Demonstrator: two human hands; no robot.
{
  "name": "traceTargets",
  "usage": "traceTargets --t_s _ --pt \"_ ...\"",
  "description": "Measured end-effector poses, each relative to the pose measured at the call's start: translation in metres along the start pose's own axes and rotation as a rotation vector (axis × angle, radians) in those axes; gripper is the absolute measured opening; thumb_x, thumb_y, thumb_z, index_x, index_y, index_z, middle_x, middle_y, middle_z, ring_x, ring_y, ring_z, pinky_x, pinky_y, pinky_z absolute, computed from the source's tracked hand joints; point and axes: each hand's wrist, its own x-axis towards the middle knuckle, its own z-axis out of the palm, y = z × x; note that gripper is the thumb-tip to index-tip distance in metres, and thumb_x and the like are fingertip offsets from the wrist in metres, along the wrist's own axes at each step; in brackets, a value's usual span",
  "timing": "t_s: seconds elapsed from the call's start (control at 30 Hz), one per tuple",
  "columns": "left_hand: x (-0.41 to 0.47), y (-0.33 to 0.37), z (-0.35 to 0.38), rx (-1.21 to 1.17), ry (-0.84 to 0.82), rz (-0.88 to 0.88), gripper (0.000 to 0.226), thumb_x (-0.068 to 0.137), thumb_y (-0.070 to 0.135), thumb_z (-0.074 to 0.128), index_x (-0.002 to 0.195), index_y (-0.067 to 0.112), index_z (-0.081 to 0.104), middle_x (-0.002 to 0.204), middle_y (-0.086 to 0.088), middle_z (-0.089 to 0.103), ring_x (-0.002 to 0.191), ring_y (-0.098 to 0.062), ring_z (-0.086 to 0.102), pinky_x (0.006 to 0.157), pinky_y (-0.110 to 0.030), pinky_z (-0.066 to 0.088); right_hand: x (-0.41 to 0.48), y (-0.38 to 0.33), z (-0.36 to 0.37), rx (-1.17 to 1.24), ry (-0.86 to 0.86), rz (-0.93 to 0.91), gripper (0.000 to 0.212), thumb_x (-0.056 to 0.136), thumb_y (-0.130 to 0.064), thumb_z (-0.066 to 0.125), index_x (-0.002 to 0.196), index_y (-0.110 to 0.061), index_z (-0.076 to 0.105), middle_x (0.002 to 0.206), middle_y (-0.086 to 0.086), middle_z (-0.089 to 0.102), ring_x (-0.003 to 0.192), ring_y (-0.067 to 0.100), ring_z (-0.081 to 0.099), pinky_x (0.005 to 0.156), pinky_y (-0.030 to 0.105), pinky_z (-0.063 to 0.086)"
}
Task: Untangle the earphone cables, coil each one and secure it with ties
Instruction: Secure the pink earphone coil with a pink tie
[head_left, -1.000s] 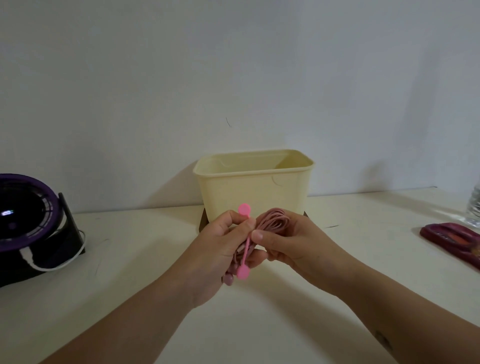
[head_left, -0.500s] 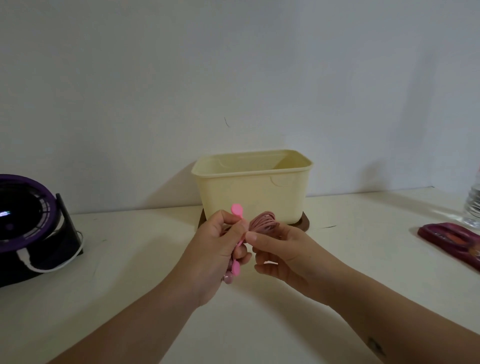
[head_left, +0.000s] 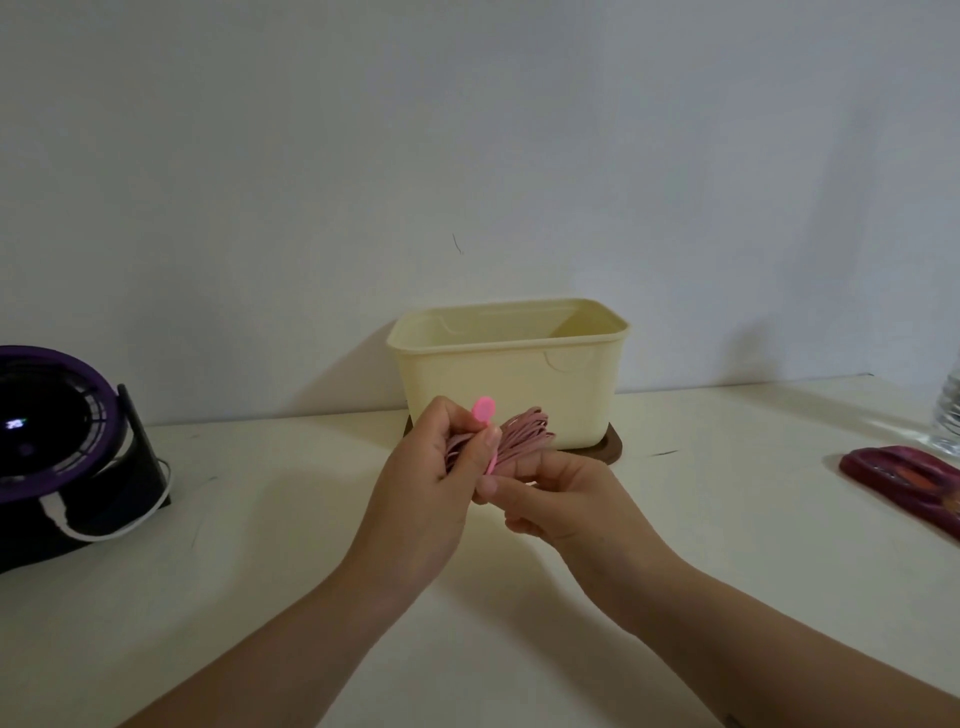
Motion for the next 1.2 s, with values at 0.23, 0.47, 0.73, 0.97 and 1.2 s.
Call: traceTargets --t_s 0.23,0.47,0.73,0.97,1.2 --pt "-0.004 0.007 -0.001 0.095 -0.011 0.101 0.012 0.091 0.017 0.056 0.081 0.023 0.053 0.063 0.021 0.063 0.059 0.002 0.057 0.057 -0.007 0.041 0.002 0.001 -0.004 0.084 -0.098 0.07 0.008 0.079 -0.009 0.068 0.074 -0.013 0.072 0.078 0.001 0.066 0.074 0.01 0.053 0.079 0.027 0.046" --pt "-0.005 0.006 0.0 0.164 -0.015 0.158 0.018 0.092 0.014 0.056 0.079 0.025 0.051 0.059 0.012 0.059 0.049 0.004 0.053 0.048 -0.006 0.037 0.003 -0.003 -0.008 -0.063 -0.169 0.02 0.021 0.073 -0.022 0.057 0.085 -0.012 0.071 0.081 -0.001 0.067 0.08 0.012 0.056 0.085 0.034 0.049" --pt "-0.002 0.002 0.0 0.01 -0.018 -0.025 0.011 0.093 0.02 0.054 0.084 0.015 0.053 0.057 0.012 0.061 0.042 -0.006 0.048 0.044 -0.018 0.041 0.003 -0.006 -0.012 -0.167 -0.199 -0.032 0.022 0.091 -0.013 0.048 0.089 -0.007 0.069 0.093 0.011 0.072 0.094 0.026 0.066 0.094 0.041 0.05" --pt "0.0 -0.003 0.003 -0.293 -0.045 -0.408 0.013 0.096 0.029 0.049 0.089 0.02 0.055 0.047 0.007 0.044 0.037 -0.007 0.034 0.037 -0.017 0.025 0.007 -0.004 -0.012 0.094 -0.175 0.015 0.019 0.09 0.002 0.044 0.084 0.0 0.062 0.076 0.011 0.067 0.072 0.02 0.061 0.074 0.03 0.054" --pt "0.005 -0.002 -0.002 -0.469 0.015 -0.516 0.021 0.096 0.031 0.048 0.082 0.016 0.053 0.048 0.006 0.039 0.046 -0.01 0.031 0.034 -0.015 0.021 0.007 -0.002 -0.015 0.274 -0.252 0.101 0.019 0.082 -0.022 0.054 0.079 -0.012 0.07 0.06 0.002 0.056 0.059 0.012 0.055 0.067 0.025 0.052"
